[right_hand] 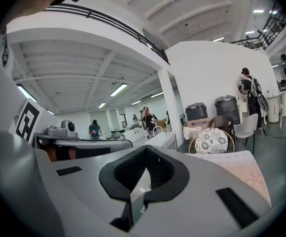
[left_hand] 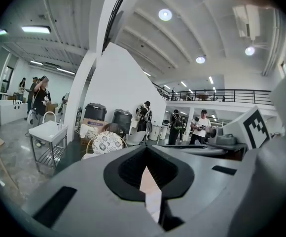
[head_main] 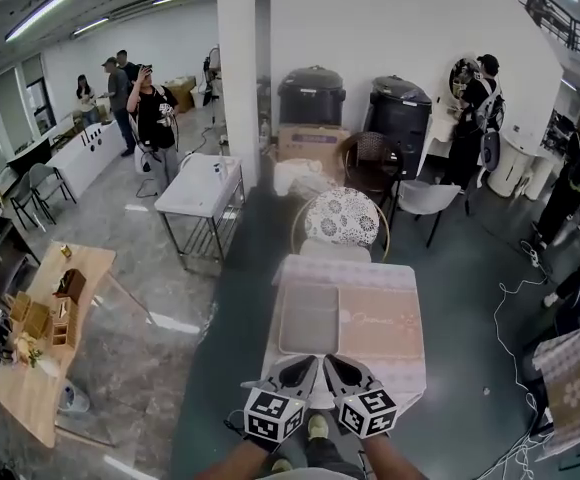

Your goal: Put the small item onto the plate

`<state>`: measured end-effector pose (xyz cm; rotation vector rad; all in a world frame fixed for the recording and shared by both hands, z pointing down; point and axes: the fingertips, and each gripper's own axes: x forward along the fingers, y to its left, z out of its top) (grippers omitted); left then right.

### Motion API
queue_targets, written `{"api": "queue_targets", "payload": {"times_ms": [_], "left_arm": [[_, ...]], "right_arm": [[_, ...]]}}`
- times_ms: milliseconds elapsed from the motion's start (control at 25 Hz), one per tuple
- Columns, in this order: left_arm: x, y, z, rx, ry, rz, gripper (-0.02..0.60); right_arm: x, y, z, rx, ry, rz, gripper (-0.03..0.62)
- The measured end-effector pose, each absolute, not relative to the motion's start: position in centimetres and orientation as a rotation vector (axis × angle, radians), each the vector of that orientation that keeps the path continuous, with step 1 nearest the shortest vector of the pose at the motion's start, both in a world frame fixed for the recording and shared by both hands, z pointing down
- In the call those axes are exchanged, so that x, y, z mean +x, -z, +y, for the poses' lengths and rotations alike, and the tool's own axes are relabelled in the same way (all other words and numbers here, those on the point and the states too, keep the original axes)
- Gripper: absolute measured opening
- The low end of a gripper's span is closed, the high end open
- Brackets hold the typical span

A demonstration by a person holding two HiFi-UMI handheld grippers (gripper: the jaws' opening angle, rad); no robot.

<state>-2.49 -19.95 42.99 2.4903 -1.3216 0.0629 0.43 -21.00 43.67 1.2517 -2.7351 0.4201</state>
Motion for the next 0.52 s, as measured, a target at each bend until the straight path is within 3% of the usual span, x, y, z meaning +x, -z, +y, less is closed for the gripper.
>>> {"api": "queue_targets", "payload": {"times_ms": [520], "left_arm": [[-2.41, -43.13, -19.24, 2.490, -0.063, -1.330, 0.006]], "right_arm": [[0.58, -43.84, -20.19, 1.252, -0.410, -2.730, 0.014]]}}
